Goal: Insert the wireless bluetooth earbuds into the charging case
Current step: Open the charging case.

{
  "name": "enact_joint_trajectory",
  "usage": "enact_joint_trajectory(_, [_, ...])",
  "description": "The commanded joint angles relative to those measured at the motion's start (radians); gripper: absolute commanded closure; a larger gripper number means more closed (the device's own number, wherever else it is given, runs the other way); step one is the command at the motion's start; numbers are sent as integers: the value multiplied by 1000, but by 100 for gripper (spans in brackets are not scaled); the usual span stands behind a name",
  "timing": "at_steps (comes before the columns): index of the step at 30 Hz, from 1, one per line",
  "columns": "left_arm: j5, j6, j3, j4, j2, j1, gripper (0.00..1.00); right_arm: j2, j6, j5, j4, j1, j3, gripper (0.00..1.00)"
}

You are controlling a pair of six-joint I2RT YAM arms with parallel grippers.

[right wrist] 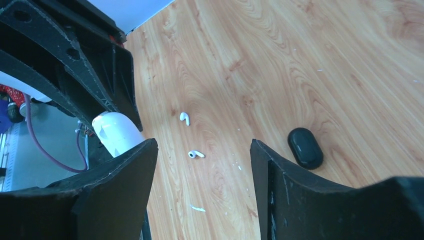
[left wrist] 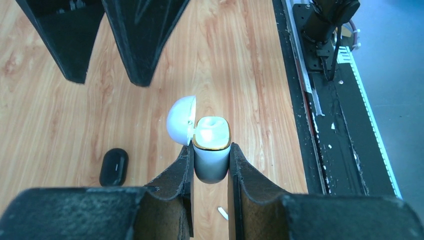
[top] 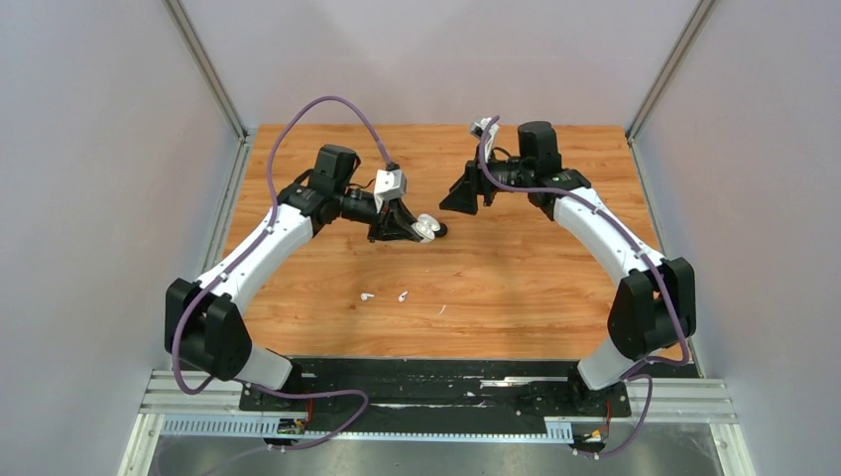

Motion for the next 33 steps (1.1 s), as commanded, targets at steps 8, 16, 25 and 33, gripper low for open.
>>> enact_joint_trajectory(8, [42,-264,-15,227,29,20,100,-71,41,-202,28,-80,17,46])
enact_joint_trajectory(16, [99,-501,-18,430,50,29,100,-90,31,-174,31,-16,-14,49])
enact_joint_trajectory(25, [137,-632,-20,547,61,30,100,-55,41,-133,47,1,13,59])
enact_joint_trajectory(33, [129,-674,-39,603,55,30,100,-45,32,-148,48,20,12,74])
